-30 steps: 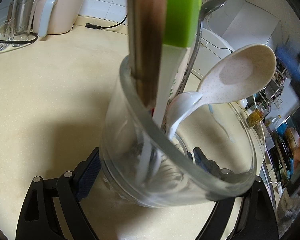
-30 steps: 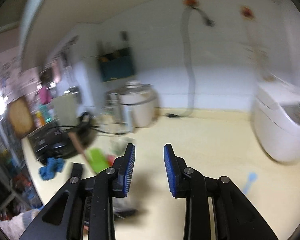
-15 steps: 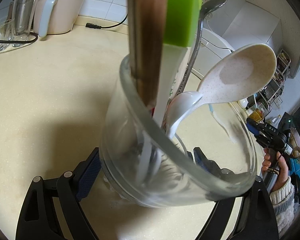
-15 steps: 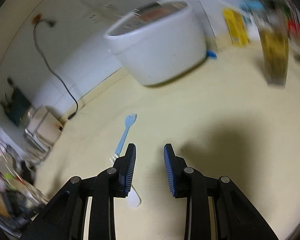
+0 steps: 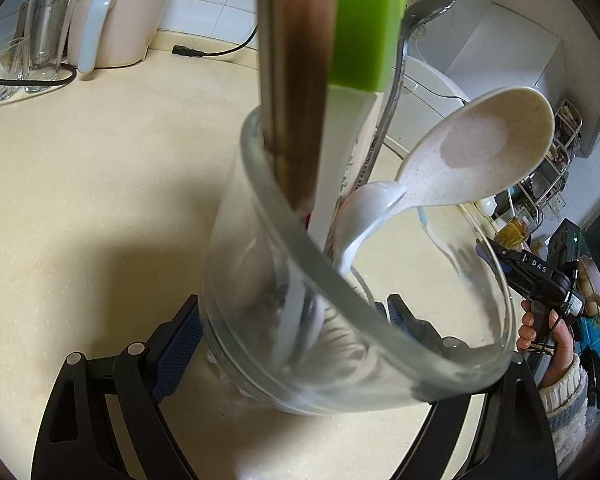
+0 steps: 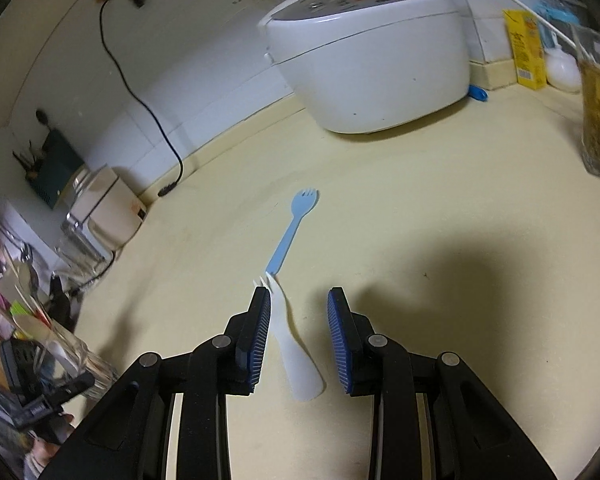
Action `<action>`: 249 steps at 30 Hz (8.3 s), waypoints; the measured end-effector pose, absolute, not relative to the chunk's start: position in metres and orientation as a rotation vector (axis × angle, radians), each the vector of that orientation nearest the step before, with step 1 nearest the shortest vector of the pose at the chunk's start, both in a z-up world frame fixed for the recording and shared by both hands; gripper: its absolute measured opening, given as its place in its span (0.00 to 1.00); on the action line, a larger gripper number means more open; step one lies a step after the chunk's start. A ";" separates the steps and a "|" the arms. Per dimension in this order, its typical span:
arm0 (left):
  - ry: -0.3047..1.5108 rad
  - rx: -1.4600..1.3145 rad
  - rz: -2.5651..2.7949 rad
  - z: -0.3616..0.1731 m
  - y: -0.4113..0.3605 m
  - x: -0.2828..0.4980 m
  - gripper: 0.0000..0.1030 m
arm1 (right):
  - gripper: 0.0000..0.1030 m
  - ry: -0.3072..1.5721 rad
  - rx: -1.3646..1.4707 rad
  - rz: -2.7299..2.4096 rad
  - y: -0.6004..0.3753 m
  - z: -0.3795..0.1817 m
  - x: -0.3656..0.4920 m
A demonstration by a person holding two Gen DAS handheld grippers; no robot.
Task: Organize utensils
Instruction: 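Move the right tool over the blue spork on the counter, then close the right tool on the blue spork handle and lift it, then carry the blue spork to the held glass and lower it in, then open the right tool and move it over the white plastic fork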
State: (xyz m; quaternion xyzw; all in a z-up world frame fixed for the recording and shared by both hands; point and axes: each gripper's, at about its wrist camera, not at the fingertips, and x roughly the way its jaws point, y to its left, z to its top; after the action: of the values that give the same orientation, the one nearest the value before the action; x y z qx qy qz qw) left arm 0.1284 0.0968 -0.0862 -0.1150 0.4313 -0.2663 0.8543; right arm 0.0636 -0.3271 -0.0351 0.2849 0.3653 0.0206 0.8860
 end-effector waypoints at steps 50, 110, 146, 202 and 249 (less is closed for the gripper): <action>0.907 -0.240 -0.558 -0.087 0.097 0.128 0.88 | 0.29 0.941 0.013 0.455 -0.172 -0.042 0.211; 0.908 -0.241 -0.558 -0.087 0.098 0.128 0.88 | 0.32 0.916 -0.094 0.461 -0.128 -0.034 0.111; 0.908 -0.244 -0.559 -0.087 0.098 0.128 0.88 | 0.29 0.698 0.141 0.494 -0.172 0.004 0.102; 0.908 -0.249 -0.563 -0.088 0.097 0.125 0.88 | 0.29 0.434 0.193 0.643 -0.050 0.104 0.119; 0.910 -0.251 -0.563 -0.088 0.098 0.126 0.88 | 0.29 0.478 0.221 0.475 -0.156 0.091 0.078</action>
State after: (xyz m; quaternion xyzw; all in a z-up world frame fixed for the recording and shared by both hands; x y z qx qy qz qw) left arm 0.1257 0.0984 -0.0882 -0.1194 0.4325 -0.2677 0.8527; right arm 0.0781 -0.1558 0.0910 0.1081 0.2339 0.2327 0.9378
